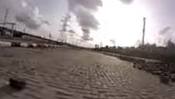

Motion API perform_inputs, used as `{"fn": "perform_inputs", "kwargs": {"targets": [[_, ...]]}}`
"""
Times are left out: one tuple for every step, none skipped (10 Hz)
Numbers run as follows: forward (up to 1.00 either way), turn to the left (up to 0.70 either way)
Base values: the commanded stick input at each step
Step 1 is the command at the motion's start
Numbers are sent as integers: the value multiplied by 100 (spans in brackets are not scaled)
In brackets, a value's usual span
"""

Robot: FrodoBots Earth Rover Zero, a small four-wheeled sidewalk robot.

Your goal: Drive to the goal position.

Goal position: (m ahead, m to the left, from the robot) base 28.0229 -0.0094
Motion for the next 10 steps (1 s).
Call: {"fn": "perform_inputs", "kwargs": {"targets": [[100, 0], [100, 0], [100, 0], [100, 0], [100, 0], [100, 0], [100, 0], [100, 0], [100, 0], [100, 0]]}}
